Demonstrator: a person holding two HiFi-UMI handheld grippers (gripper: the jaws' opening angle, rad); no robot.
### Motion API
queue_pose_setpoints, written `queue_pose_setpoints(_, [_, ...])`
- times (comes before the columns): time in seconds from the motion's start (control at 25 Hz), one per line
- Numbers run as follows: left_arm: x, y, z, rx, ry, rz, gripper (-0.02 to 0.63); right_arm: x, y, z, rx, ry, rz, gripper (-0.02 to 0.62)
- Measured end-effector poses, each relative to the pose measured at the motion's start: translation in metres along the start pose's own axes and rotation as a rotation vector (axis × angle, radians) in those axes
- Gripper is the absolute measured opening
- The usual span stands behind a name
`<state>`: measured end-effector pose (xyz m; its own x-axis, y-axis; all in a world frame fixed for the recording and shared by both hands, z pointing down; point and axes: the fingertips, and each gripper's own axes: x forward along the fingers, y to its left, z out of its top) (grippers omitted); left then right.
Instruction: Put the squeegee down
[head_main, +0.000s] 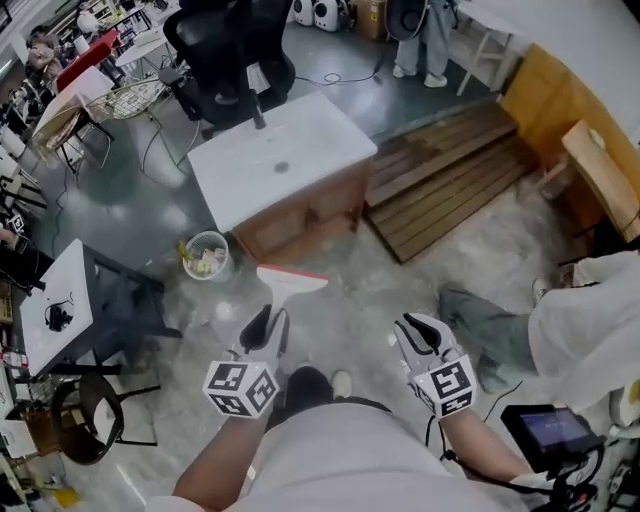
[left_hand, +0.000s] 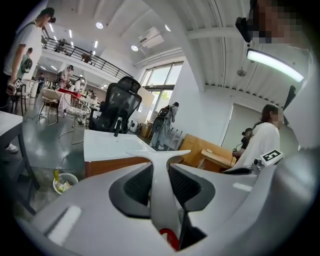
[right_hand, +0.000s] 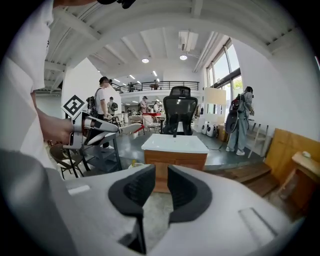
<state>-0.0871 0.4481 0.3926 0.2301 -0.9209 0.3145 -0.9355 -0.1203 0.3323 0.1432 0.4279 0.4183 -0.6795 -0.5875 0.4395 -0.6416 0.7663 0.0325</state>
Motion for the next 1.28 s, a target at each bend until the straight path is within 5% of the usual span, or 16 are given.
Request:
queue_pose_setpoints(0.36, [0.12, 0.027, 0.023, -0.021, 0.024, -0.034, 0.11, 0.053, -0.084, 0.0, 0.057, 0.028, -0.09, 0.061])
queue_pose_setpoints(0.92, [0.318, 0.064, 0.098, -0.023, 0.057, -0.129, 0.11, 0.18, -0.21, 0.077, 0.01, 0.045, -0.158, 0.061])
queue_pose_setpoints(1.28, [0.39, 0.09, 0.118, -0.08, 0.058, -0.071, 0.11, 0.251, -0.254, 0.107, -0.022, 0.052, -0.076, 0.061])
